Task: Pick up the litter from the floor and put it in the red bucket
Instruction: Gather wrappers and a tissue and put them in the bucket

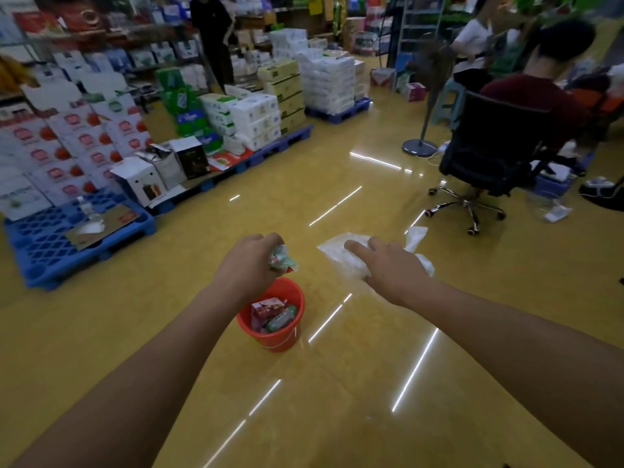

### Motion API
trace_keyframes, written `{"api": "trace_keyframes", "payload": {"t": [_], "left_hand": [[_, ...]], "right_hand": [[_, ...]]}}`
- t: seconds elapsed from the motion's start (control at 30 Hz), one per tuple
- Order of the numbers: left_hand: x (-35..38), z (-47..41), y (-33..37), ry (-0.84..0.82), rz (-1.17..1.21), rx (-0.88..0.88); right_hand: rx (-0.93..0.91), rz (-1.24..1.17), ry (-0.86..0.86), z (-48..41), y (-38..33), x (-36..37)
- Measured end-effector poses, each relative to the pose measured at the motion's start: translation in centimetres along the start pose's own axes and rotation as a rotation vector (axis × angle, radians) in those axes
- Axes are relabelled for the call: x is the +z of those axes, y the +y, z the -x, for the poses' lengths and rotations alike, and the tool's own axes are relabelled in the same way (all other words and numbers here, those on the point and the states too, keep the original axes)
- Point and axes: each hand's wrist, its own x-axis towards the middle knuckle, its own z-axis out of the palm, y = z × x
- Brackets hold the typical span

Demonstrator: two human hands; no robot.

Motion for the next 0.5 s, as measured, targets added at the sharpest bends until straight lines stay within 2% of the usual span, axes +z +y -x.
{"api": "trace_keyframes", "payload": {"t": [0.5], "left_hand": [[2.4,-6.8,-9.5,-0.033,0.03,-0.127]], "right_hand": [[-0.117,0.02,-0.072,-13.1,-2.8,3.3]]}}
